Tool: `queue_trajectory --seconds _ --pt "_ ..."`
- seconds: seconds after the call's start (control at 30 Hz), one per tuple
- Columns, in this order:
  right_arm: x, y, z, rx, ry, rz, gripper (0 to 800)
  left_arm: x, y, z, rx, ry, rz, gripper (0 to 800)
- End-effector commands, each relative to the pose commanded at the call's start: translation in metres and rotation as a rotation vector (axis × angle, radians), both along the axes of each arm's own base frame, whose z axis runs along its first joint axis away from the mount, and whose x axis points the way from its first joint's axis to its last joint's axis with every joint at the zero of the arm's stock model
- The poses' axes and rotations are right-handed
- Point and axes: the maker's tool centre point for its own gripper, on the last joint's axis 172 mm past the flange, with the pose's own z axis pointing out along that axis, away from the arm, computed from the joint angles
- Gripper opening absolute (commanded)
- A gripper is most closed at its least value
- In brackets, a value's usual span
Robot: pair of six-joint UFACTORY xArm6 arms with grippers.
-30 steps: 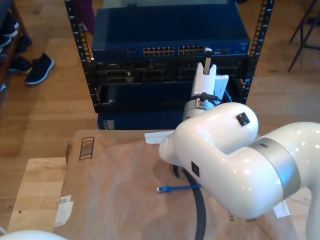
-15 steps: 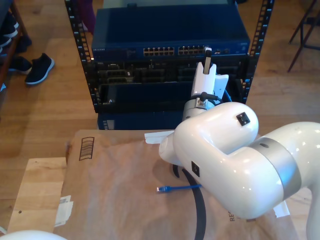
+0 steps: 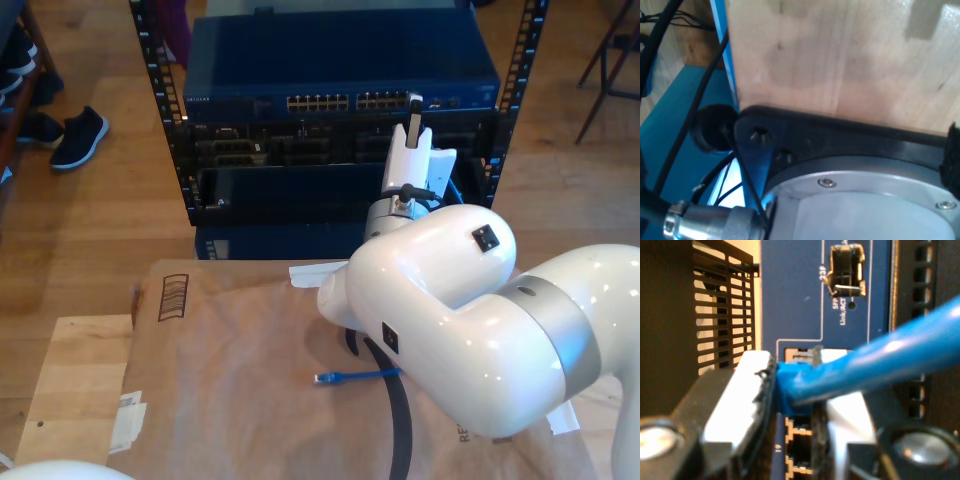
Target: Grab the cable and plug it in
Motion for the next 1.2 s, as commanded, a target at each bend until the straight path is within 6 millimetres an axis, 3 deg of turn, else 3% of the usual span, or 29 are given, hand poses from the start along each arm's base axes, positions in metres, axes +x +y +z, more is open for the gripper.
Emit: queue_trajectory --seconds 1.1,1.13,1.2 --pt "0.013 0.003 -0.005 -0.006 -0.001 0.022 0 0.0 0.0 0.0 0.0 0.001 0.001 799" --pt "0.013 0.002 -0.004 -0.004 -0.003 0.023 12 0.0 0.0 0.0 0.0 0.0 0.002 799" --pt "0.012 0.004 -0.002 -0.006 -0.004 0.026 140 0.0 0.0 0.0 -0.001 0.001 0.003 799"
